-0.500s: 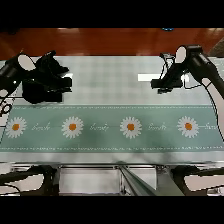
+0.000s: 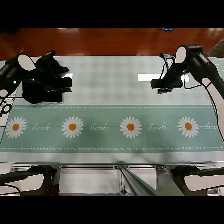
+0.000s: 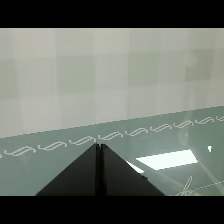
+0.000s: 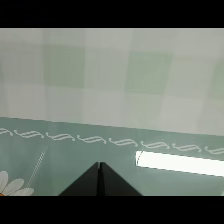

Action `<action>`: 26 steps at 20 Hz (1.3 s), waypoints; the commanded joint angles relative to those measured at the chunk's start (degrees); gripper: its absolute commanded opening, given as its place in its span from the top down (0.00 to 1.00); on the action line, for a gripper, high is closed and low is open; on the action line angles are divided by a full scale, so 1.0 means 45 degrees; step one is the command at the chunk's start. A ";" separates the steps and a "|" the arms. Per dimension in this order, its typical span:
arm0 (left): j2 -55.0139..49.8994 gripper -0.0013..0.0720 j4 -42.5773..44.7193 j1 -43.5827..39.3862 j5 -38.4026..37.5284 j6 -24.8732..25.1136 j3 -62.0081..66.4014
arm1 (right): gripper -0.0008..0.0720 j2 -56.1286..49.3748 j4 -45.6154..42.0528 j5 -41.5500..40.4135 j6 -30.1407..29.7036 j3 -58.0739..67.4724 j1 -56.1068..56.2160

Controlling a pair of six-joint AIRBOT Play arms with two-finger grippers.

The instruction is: Fold the shirts.

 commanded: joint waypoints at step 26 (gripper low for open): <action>-0.1710 0.34 0.1443 0.4862 0.2531 0.1326 0.3050 | 0.41 0.0194 -0.1010 -0.3094 -0.0908 -0.0063 -0.0131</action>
